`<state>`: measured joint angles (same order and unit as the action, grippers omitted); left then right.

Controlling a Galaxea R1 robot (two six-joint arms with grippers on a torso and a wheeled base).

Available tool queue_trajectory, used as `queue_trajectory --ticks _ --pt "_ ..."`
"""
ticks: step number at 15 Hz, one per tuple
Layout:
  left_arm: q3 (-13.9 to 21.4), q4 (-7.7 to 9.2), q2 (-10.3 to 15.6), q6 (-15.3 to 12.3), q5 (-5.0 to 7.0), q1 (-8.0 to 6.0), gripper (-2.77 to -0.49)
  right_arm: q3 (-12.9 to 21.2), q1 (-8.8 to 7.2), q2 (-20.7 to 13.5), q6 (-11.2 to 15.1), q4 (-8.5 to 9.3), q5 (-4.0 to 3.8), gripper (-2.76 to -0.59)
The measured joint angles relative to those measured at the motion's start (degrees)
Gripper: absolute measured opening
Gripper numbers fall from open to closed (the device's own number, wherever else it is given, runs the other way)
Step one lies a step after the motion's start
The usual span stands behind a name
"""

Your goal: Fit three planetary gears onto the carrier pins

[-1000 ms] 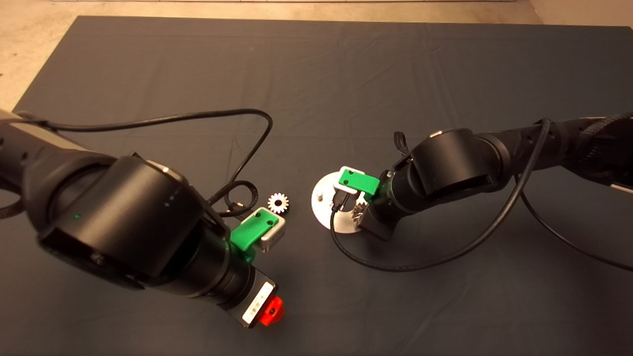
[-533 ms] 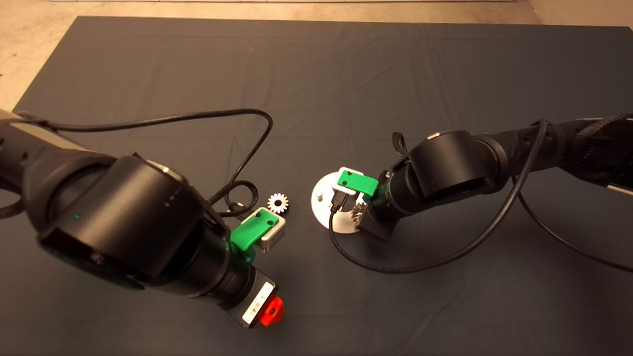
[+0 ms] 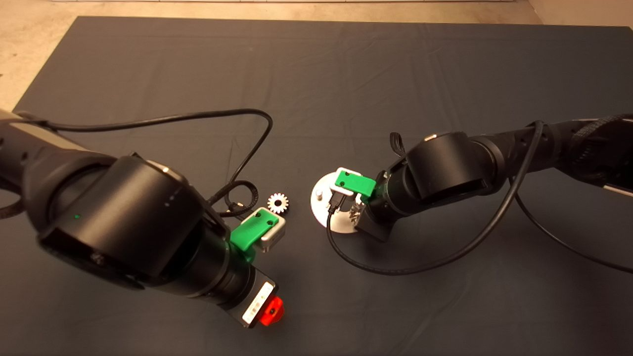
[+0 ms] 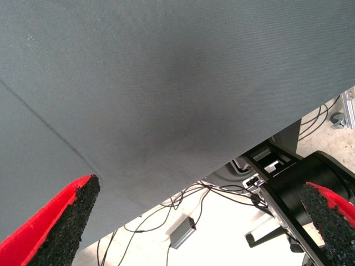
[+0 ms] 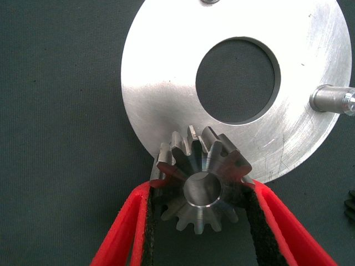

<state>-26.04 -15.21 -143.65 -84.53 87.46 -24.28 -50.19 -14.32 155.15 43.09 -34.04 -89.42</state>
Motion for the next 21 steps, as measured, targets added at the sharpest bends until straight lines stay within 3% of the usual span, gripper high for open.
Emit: queue_trajectory --ticks 9,10,12,21 --pt "0.0 0.00 0.0 0.0 0.00 0.00 -0.62 0.5 0.09 -0.1 0.0 0.44 0.03 -2.37" --pt "0.0 0.00 0.0 0.0 0.02 0.00 -0.62 0.6 0.13 -0.1 0.0 0.48 0.12 -2.37" --pt "0.0 0.00 0.0 0.0 0.00 0.00 -0.62 1.0 0.38 -0.1 0.0 0.61 1.05 -2.37" --pt "0.0 0.00 0.0 0.0 0.02 0.00 -0.62 1.8 0.83 -0.7 0.0 1.00 1.24 -2.37"
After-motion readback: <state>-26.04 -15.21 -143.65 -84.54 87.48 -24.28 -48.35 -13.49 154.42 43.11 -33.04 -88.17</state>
